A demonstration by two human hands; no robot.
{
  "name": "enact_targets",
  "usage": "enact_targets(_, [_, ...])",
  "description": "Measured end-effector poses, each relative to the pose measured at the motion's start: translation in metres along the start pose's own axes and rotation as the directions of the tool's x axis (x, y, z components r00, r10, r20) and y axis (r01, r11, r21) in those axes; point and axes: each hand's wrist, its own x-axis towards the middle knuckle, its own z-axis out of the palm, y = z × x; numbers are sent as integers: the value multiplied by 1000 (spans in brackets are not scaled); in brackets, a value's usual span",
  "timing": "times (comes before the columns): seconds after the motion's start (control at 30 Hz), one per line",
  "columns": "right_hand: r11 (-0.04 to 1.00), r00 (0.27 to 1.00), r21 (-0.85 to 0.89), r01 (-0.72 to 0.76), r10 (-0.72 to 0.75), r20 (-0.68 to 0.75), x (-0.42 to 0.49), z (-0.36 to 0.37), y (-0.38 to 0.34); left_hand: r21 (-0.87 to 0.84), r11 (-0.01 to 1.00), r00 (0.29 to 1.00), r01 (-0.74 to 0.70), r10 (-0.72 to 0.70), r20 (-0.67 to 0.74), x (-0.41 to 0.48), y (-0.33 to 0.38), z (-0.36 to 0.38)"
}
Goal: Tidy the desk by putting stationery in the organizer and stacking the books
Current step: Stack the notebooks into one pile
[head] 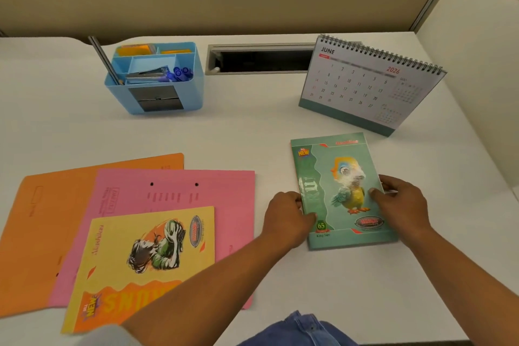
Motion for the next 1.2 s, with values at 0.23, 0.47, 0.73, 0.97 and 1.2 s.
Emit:
enact_targets(0.23, [996,997,-82,26,-32,-65,-5,-2,0,7,1000,1000,9,-9,-25,-10,2,-8])
enact_targets(0.47, [973,975,71,218,-220,12,-71,25,-33,-89,996,933,-17,-16,-360,-83,-71,-89])
enact_targets(0.73, [872,695,42,489,-418,585,-135,133,-97,-360,838,480,410,-534,-696,-177,-178,-179])
enact_targets(0.97, [347,499,-370,862,-447,742,-168,183,-129,-792,537,495,291,-793,-356,-198,-205,-193])
enact_targets(1.2, [296,533,-446,845,-398,746,-178,188,-137,-926,376,773,31,-596,-217,-193,-178,-192])
